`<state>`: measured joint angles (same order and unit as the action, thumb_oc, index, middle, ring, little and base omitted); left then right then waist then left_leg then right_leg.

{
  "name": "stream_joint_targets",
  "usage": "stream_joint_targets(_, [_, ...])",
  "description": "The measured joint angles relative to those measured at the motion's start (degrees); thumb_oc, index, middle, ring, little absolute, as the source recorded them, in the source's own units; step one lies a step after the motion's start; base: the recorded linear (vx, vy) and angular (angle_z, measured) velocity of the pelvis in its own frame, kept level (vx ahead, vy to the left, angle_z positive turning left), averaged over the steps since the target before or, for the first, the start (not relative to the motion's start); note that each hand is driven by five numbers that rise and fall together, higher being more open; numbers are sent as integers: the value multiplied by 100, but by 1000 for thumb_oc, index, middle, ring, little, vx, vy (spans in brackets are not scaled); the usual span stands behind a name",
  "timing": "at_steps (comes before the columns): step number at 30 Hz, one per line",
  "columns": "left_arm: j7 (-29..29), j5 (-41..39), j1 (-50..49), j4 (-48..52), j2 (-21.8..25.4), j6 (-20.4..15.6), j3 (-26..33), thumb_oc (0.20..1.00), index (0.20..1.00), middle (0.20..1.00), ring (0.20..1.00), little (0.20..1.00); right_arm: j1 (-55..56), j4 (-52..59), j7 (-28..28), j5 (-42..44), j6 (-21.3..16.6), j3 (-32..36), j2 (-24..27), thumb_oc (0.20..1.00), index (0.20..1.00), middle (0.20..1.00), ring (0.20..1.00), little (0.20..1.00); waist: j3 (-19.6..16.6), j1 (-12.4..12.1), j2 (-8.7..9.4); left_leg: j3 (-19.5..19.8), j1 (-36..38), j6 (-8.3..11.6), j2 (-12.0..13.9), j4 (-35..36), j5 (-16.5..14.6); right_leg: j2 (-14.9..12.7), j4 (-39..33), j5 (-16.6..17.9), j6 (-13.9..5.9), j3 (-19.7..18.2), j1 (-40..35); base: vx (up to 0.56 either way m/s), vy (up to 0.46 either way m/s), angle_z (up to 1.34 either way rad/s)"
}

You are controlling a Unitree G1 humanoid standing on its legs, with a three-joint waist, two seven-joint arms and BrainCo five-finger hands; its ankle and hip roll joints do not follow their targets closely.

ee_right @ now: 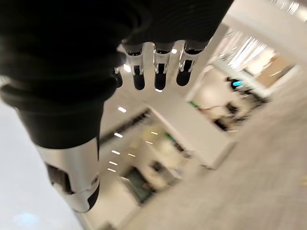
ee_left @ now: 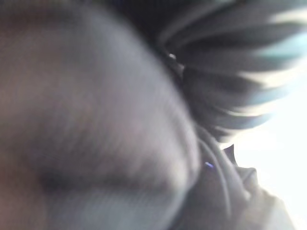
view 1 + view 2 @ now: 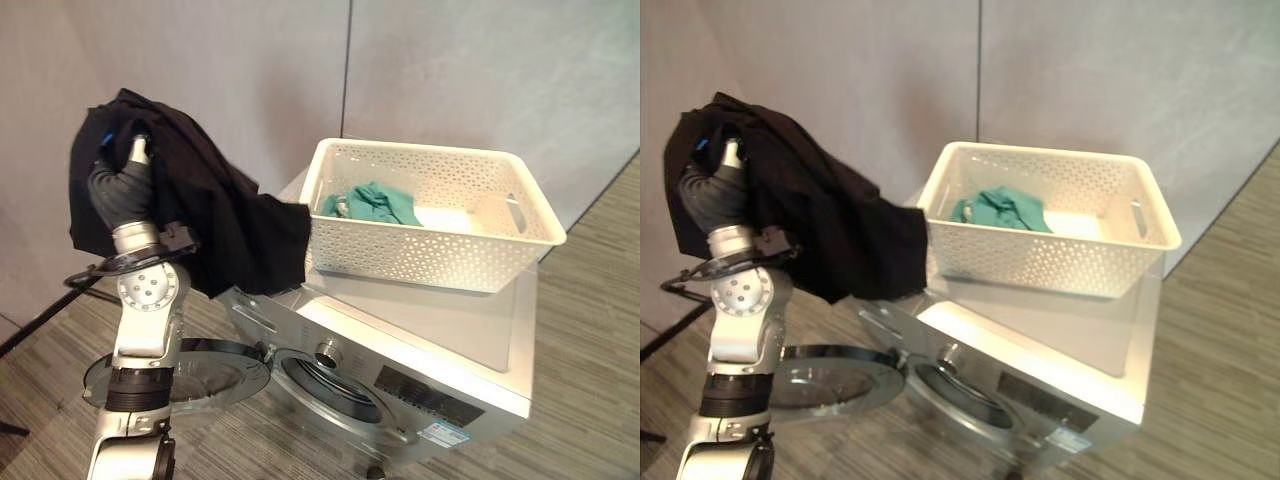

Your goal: Grab the laundry basket,head to the washer,open it,put in the laundry and shut it.

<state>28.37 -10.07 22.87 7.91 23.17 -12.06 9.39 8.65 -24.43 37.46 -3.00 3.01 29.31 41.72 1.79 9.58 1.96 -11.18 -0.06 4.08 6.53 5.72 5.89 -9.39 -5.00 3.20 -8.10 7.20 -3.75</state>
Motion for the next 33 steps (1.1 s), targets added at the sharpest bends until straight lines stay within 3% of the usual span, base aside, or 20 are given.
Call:
stream_joint_targets(7, [254, 399, 35, 17, 663, -40, 224, 200, 200, 200, 200, 200, 56, -697, -46, 69, 5, 23, -157, 1000, 1000, 1000, 1000, 1000, 12, -72, 49, 131, 15, -44, -149, -1, -22, -143, 0, -26, -102, 136, -105, 12, -8, 11])
stream_joint_targets(10, [429, 449, 128, 5, 1077, -48, 306, 200, 200, 200, 200, 200, -32, -1476, -270, 463, -59, -109, -171, 1000, 1000, 1000, 1000, 1000, 9, -113, 74, 158, 33, -39, -155, -1, -21, -145, 0, -41, -120, 173, -143, 42, -47, 5])
stream_joint_targets(14, [499, 455, 99, 28, 1091, -188, 429, 200, 200, 200, 200, 200, 20, -2092, -535, 828, -84, -135, -426, 1000, 1000, 1000, 1000, 1000, -2, -151, 55, 257, 9, -41, -164, 0, -21, -146, 0, -65, -123, 285, -187, 27, -44, 12])
stream_joint_targets(18, [417, 451, -350, 105, 1002, -228, 602, 200, 200, 200, 200, 200, 140, -2356, -737, 1051, -120, -369, -772, 1000, 1000, 1000, 1000, 1000, -20, -219, 2, 266, 3, -53, -163, 2, -40, -146, -6, -81, -115, 293, -193, 30, -36, 3])
stream_joint_targets(22, [180, 382, -1192, 347, 608, -265, 622, 200, 200, 200, 200, 200, 125, -2943, -982, 1464, -192, -662, -1281, 1000, 1000, 1000, 1000, 1000, -28, -341, -45, 308, -8, -66, -160, 1, -49, -140, 0, -108, -99, 350, -212, 4, -4, 5])
stream_joint_targets(29, [-159, 316, -1905, 848, -24, -275, 565, 200, 200, 200, 200, 200, -115, -3323, -1231, 1473, -234, -1478, -1671, 1000, 1000, 1000, 1000, 1000, -25, -500, -52, 313, 6, -69, -168, 0, -50, -148, 0, -117, -102, 359, -222, -18, 13, 1])
stream_joint_targets(33, [-466, 91, -2078, 1023, -130, -274, 305, 200, 200, 200, 200, 200, -442, -3759, -1295, 1672, -279, -1488, -1803, 1000, 1000, 1000, 1000, 1000, 85, -665, -17, 305, -64, -56, -180, -221, -69, -176, 56, -131, -109, 354, -205, -153, 66, 0])
